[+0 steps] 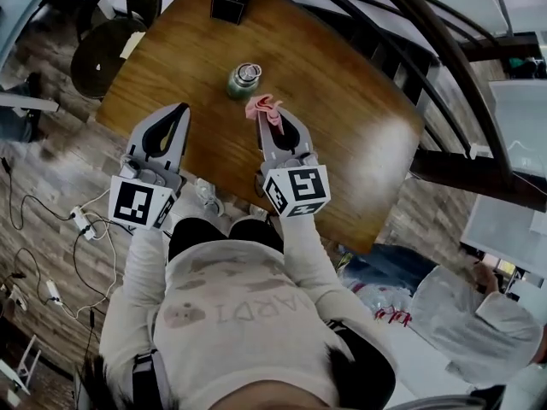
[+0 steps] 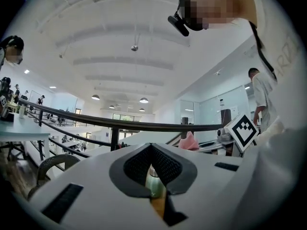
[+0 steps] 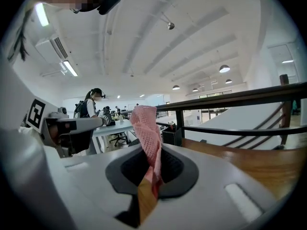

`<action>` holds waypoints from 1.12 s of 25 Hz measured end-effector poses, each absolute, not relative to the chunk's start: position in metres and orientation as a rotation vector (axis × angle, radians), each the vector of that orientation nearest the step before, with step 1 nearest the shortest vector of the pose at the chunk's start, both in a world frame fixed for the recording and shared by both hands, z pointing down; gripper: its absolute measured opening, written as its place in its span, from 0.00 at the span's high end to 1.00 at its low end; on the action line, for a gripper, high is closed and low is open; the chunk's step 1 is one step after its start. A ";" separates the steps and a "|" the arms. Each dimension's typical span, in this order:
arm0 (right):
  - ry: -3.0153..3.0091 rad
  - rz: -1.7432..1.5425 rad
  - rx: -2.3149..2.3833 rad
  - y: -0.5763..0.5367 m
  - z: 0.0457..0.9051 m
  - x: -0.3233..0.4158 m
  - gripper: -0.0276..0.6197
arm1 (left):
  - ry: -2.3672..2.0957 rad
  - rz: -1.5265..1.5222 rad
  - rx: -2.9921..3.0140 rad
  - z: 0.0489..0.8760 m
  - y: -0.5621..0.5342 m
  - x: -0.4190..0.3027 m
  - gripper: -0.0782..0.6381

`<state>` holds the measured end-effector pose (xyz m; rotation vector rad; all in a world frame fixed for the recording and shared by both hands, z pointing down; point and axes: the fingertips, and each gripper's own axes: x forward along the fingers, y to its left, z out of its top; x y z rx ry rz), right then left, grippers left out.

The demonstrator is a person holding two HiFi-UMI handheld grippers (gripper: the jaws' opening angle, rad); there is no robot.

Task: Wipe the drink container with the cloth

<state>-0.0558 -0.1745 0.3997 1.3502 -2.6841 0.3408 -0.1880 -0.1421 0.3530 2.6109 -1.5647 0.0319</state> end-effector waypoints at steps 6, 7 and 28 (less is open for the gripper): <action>-2.624 0.408 1.332 -0.181 0.440 -0.064 0.90 | -1.496 0.049 2.622 0.375 -0.148 -0.183 0.88; -2.614 0.417 1.327 -0.183 0.446 -0.067 0.90 | -1.488 0.050 2.622 0.378 -0.148 -0.183 0.88; -2.443 0.480 1.300 -0.212 0.540 -0.116 0.90 | -1.438 0.125 2.593 0.424 -0.149 -0.208 0.88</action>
